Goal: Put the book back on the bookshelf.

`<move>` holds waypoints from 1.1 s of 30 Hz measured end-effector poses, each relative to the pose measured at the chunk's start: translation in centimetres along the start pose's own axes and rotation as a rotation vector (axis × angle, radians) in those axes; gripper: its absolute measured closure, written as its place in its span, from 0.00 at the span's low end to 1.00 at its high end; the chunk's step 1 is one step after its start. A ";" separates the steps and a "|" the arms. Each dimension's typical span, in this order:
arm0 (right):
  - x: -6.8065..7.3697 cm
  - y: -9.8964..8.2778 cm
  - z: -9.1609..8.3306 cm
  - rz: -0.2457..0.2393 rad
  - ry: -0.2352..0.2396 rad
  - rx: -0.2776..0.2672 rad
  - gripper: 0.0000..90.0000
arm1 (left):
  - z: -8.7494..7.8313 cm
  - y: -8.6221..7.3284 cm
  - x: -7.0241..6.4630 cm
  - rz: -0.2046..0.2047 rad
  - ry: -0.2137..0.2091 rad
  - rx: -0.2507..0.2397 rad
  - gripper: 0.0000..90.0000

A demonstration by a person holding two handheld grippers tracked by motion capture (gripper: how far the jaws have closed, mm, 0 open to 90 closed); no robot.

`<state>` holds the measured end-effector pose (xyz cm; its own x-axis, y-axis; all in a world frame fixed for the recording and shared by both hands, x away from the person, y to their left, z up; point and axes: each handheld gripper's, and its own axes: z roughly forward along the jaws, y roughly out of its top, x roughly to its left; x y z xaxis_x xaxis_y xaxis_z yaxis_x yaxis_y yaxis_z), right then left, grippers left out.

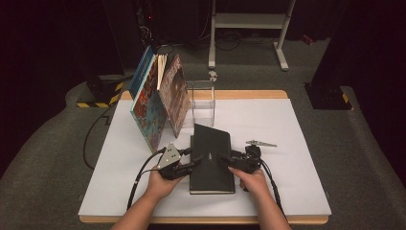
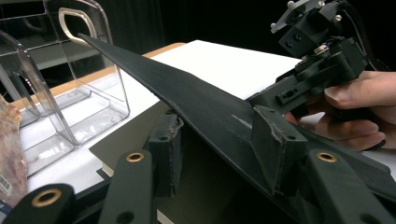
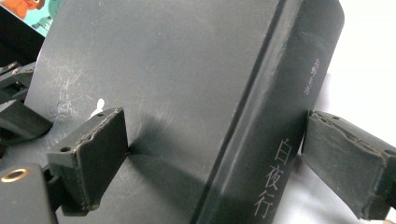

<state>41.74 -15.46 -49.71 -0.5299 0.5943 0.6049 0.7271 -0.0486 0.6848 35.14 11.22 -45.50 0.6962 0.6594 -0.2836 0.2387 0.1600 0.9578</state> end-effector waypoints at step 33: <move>-0.8 0.5 0.0 0.062 0.094 -0.009 0.07 | -0.7 -0.1 -0.9 0.081 -0.024 -0.048 0.61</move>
<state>42.51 -15.99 -49.83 -0.5234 0.5117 0.6813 0.7558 -0.0905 0.6485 34.01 11.09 -45.28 0.7278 0.6542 -0.2059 0.1485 0.1428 0.9786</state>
